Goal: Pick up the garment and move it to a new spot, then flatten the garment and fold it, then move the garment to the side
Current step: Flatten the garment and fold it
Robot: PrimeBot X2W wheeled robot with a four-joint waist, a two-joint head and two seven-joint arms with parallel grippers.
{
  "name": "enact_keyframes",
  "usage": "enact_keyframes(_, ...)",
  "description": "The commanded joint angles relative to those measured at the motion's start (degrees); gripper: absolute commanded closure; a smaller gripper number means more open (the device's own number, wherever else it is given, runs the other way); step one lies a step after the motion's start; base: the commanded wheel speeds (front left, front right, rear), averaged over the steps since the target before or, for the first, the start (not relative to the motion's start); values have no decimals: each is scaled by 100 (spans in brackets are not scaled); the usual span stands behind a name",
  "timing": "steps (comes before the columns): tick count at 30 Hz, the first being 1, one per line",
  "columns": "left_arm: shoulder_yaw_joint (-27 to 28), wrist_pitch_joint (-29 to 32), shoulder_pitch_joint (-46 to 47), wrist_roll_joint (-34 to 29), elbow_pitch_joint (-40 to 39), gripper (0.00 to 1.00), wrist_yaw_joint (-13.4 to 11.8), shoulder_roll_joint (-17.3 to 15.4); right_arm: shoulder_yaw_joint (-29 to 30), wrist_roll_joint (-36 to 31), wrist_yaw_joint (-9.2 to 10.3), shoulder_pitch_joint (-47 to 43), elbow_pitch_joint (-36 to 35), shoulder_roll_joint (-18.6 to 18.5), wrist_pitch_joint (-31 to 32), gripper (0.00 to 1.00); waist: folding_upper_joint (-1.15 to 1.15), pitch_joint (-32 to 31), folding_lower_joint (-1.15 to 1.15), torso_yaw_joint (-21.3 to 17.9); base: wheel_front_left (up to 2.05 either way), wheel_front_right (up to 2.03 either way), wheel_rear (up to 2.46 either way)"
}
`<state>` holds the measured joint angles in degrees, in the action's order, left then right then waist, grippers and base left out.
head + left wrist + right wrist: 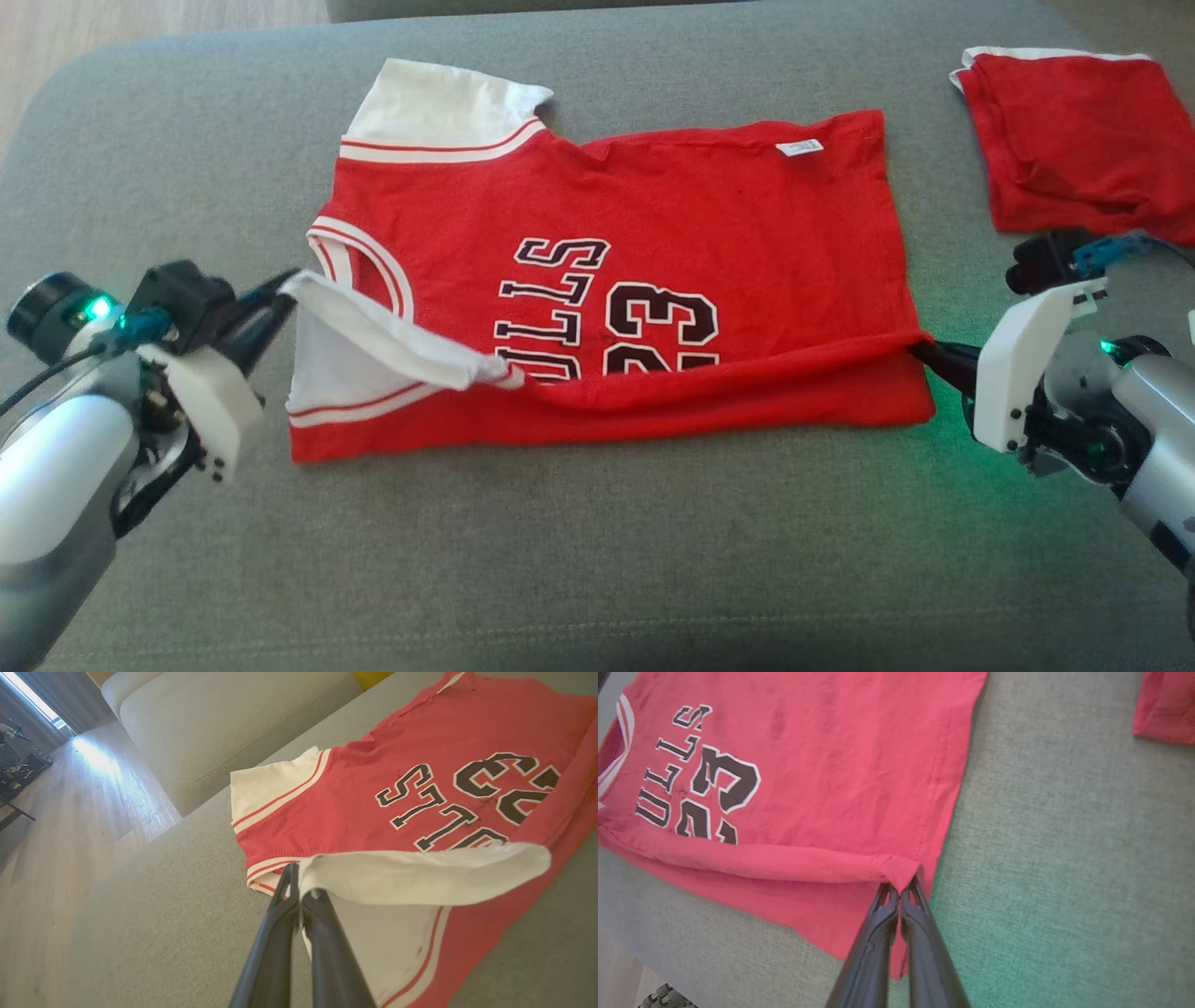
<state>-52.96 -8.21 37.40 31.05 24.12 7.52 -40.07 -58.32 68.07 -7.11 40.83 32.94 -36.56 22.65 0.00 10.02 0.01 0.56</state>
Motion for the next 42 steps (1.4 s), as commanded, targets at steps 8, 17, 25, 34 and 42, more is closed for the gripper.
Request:
enact_keyframes(8,250,-233,630,-194,792,100,-274,211,-124,48,-37,200,131,-35,-181,100,0,108,-1,-8,0,0,0)
enact_keyframes(17,210,-346,915,-227,1438,0,-342,539,20,280,-37,351,441,243,-482,0,0,256,-1,-67,0,0,0)
enact_keyframes(25,688,-615,928,5,1737,0,-969,796,183,38,-37,454,933,462,-1261,0,0,206,-1,-68,0,0,0)
enact_keyframes(34,2519,-676,-237,423,152,0,-1903,1324,642,-138,-37,96,1104,701,-2787,0,0,-118,-1,65,0,0,0)
enact_keyframes(42,3476,-678,-1986,-375,-1128,0,-2103,2126,1172,-932,-37,-331,1417,1185,-3732,0,0,-418,-1,90,0,0,0)
